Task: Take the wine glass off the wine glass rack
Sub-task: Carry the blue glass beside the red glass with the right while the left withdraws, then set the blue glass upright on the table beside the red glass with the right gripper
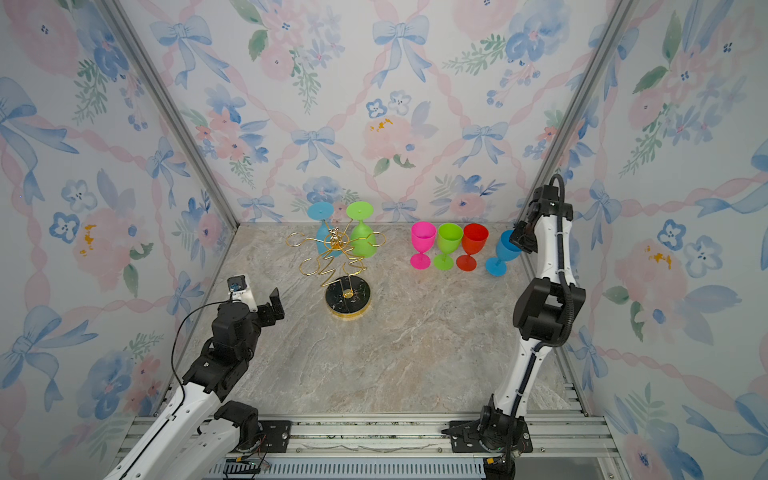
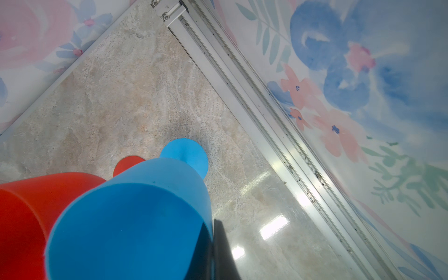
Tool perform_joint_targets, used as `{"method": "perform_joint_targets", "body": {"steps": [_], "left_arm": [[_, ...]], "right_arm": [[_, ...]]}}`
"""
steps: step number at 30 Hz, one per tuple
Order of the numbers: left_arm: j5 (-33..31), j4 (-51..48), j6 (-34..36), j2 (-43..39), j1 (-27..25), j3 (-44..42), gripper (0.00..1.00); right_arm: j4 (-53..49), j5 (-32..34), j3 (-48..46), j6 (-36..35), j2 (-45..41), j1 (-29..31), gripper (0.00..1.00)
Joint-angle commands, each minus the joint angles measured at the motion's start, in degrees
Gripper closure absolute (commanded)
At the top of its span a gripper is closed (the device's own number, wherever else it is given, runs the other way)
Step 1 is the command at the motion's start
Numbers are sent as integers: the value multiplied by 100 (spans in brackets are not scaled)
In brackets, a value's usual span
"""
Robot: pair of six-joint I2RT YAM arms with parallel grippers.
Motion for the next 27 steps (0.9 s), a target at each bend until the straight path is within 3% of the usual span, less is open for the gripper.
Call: {"method": "perform_joint_targets", "body": {"steps": [1, 7, 24, 27], "left_arm": [[69, 130, -61, -52, 37, -60, 3], [75, 143, -78, -53, 54, -89, 2], [38, 155, -96, -27, 59, -107, 3], [50, 149, -96, -37, 54, -105, 3]], "right_arm": [[-373, -55, 527, 47, 278, 82, 100], [-486, 20, 970, 54, 609, 208, 100], [-343, 43, 969, 86, 810, 298, 100], [-329, 43, 962, 112, 827, 300, 96]]}}
